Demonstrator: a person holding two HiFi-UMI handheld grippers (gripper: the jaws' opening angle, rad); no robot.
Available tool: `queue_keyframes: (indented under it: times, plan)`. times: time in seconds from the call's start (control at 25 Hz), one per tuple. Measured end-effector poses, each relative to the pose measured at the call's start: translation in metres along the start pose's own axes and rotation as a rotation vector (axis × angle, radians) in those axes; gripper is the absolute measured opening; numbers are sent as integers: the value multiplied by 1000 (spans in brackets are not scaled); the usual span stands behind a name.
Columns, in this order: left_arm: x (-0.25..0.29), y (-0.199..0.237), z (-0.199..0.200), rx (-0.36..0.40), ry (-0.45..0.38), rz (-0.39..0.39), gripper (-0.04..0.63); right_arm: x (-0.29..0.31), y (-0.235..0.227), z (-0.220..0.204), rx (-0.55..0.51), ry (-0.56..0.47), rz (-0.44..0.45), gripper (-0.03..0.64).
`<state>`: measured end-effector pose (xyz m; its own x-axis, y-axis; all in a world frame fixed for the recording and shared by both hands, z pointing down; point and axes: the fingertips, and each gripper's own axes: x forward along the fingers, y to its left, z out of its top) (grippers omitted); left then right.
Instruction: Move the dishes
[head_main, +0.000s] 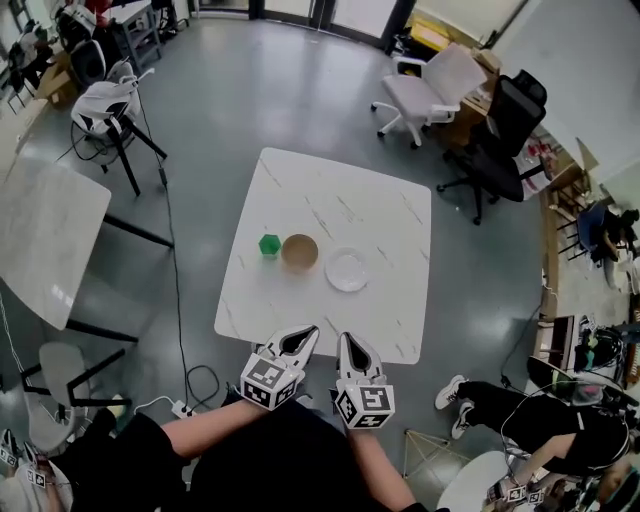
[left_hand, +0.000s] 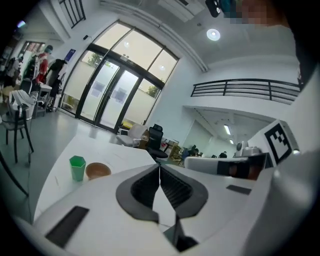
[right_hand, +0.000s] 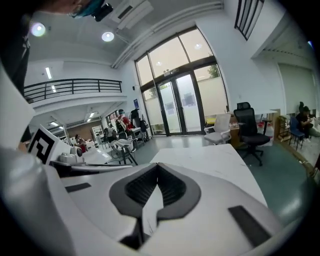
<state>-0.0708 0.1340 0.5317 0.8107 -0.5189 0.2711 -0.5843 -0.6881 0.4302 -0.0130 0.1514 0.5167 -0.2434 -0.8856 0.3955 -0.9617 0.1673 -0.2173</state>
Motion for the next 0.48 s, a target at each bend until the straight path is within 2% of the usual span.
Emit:
queue_keyframes:
  times: [0.16,0.28,0.48]
  plan:
    - [-27,-58,0,62,-84,53,18,-58,8,1,-27,-65,43,17]
    - [-44,-100,-5,121,-137,99,18,-100,11,-4,-82,-108,40,17]
    - [-71,-142,-35,157,-116,188,18,-151,22,-17,-151,-162,49,17]
